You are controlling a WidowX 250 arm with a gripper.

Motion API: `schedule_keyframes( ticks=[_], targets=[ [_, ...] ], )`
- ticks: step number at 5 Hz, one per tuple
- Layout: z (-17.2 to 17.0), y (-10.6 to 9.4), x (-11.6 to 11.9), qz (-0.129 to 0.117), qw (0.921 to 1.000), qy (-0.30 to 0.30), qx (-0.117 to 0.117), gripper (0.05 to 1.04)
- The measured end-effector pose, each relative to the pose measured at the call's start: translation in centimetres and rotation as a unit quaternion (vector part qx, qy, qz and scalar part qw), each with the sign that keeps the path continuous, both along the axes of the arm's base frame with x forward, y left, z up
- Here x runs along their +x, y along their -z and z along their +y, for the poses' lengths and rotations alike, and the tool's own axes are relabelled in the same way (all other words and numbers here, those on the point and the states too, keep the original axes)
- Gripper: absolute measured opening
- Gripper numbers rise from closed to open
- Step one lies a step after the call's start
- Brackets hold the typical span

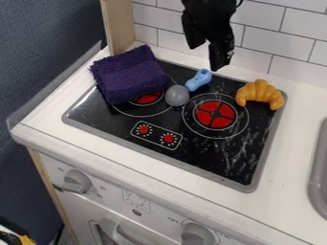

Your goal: Move the purple cloth to the bottom of the right burner

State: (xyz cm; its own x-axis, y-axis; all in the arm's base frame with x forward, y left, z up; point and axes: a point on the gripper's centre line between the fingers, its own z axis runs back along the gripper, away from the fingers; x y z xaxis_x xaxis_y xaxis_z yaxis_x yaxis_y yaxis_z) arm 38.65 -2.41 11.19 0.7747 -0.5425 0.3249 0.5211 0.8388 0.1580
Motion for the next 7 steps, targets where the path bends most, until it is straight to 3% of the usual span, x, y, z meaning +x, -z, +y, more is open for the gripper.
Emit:
schedule_keyframes(
  ticks=[2,3,4,5,7],
  targets=[
    [0.8,1.3,-1.1,0.024,0.9997,-0.005,0.002,1.001],
    [2.9,-0.4,-1.8,0.006,0.9995,-0.030,0.004,1.001],
    [4.7,-0.7,-2.8,0.001,0.9982,-0.058,0.010,1.001],
    [8.0,-0.5,-3.9,-0.002,0.9934,-0.110,0.035,1.001],
    [12.6,3.0,-3.4,0.045,0.9823,-0.173,0.055,1.001]
  ],
)
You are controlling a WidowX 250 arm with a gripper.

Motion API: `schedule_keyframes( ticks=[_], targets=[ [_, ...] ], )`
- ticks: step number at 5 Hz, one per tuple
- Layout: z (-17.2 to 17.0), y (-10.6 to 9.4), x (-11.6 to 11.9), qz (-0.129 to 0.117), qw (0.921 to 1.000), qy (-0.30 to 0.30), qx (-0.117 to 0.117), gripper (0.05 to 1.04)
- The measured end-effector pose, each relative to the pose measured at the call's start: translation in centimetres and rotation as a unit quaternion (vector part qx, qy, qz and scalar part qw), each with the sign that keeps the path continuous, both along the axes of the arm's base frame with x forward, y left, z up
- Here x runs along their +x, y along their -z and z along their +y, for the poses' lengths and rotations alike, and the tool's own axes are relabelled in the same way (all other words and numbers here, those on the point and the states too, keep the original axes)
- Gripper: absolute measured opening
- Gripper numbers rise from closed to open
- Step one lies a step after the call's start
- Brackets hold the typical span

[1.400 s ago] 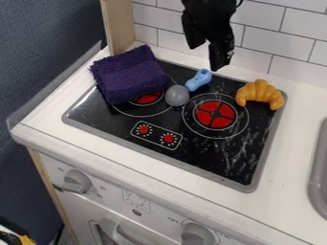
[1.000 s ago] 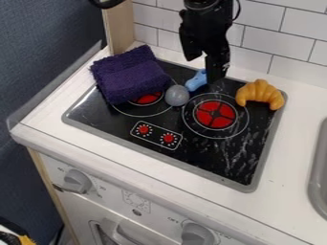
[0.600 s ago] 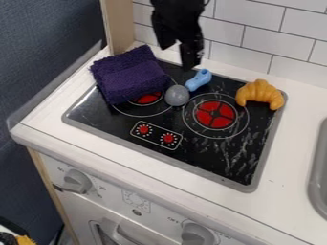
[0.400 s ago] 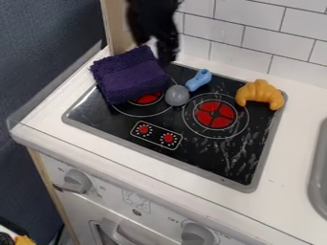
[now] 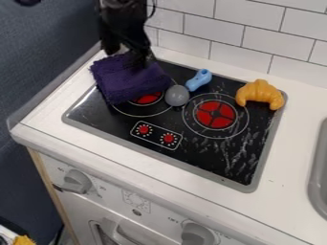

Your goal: Move the purple cloth to the bottom of the right burner

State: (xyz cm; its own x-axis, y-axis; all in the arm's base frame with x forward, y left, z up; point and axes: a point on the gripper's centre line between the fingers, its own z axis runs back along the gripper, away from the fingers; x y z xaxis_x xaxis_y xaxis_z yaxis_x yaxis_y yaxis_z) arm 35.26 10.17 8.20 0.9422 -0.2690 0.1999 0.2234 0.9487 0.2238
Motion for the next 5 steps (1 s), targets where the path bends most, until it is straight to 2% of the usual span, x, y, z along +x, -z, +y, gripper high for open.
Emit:
schedule_keyframes(
  ticks=[1,2,4,5],
  targets=[
    [1.3,1.5,0.2,0.020,0.9997,-0.012,0.005,1.001],
    [1.5,2.1,0.4,0.041,0.9991,-0.009,-0.003,1.001],
    [0.0,2.8,-1.1,0.064,0.9975,0.006,-0.028,0.999],
    [-2.7,2.8,-1.9,0.074,0.9958,0.046,-0.027,0.999]
  ],
)
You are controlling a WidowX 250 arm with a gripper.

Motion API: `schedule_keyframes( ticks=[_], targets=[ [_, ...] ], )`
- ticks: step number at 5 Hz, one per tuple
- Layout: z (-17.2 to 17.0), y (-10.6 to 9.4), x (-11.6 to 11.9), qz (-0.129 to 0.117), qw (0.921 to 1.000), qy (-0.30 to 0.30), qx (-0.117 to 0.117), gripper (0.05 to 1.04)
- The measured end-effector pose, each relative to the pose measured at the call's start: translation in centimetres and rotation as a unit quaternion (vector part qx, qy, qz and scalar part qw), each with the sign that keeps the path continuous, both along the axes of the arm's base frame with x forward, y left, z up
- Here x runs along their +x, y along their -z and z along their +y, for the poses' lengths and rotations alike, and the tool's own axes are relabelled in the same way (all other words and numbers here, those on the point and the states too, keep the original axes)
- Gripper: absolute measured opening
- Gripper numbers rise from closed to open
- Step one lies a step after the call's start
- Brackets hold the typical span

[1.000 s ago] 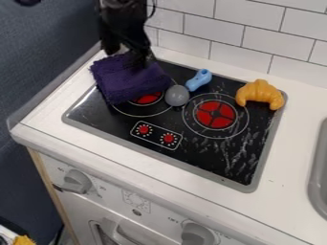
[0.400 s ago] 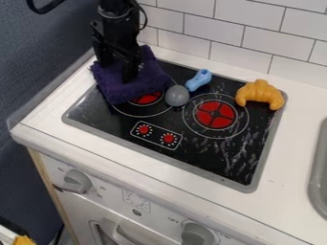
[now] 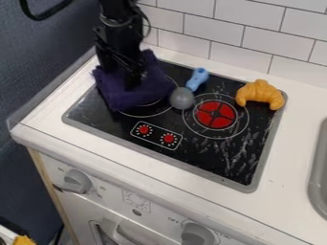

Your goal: Move the purple cloth to the bottom of the right burner

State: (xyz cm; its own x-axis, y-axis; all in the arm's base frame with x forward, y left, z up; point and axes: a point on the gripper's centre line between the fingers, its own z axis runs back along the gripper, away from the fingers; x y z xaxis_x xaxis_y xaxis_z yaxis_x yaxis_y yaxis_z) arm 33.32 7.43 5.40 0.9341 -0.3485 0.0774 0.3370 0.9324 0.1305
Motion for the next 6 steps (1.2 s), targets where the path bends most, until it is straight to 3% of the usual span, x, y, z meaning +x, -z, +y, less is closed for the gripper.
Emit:
schedule_keyframes(
  ticks=[2,4,5,6],
  targets=[
    [-6.2,0.2,-1.1,0.011,0.9966,0.082,-0.001,0.999],
    [-12.5,0.3,-1.9,0.010,0.9860,0.166,-0.014,0.999],
    [-14.9,0.3,-3.5,0.013,0.9789,0.203,-0.013,0.999],
    [-15.7,0.3,-6.5,0.022,0.9766,0.213,-0.021,0.999]
  ],
)
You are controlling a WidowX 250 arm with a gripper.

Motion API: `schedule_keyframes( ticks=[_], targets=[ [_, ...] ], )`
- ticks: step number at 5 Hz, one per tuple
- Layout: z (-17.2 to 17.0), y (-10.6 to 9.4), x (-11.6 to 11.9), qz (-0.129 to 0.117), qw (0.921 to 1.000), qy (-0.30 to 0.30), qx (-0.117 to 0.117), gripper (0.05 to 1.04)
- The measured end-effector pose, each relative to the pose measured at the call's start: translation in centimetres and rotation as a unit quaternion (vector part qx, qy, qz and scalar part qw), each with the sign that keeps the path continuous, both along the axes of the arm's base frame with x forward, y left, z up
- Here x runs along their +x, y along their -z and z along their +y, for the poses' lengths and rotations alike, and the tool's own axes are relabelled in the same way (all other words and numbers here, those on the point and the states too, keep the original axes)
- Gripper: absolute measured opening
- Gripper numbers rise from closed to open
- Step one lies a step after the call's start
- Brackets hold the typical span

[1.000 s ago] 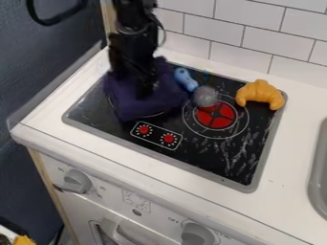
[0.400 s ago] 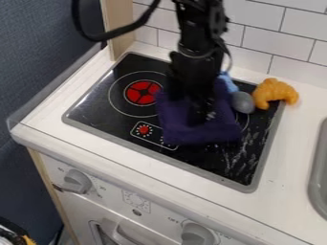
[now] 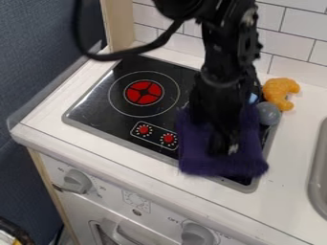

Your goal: Move the purple cloth to the bottom of the right burner

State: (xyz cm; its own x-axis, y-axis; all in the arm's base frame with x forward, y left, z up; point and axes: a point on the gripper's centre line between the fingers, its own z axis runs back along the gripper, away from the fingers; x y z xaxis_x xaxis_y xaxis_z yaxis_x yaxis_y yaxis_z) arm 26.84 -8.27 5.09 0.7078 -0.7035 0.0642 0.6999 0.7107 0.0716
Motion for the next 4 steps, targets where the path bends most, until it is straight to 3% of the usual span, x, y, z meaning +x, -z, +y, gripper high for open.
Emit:
schedule_keyframes(
  ticks=[1,3,4],
  targets=[
    [0.2,-0.1,-2.1,0.011,0.9998,-0.008,-0.011,0.999],
    [0.7,-0.8,-2.5,0.009,0.9999,-0.014,-0.005,0.999],
    [0.8,-2.9,-1.1,-0.024,0.9994,-0.018,-0.016,0.999]
  ],
)
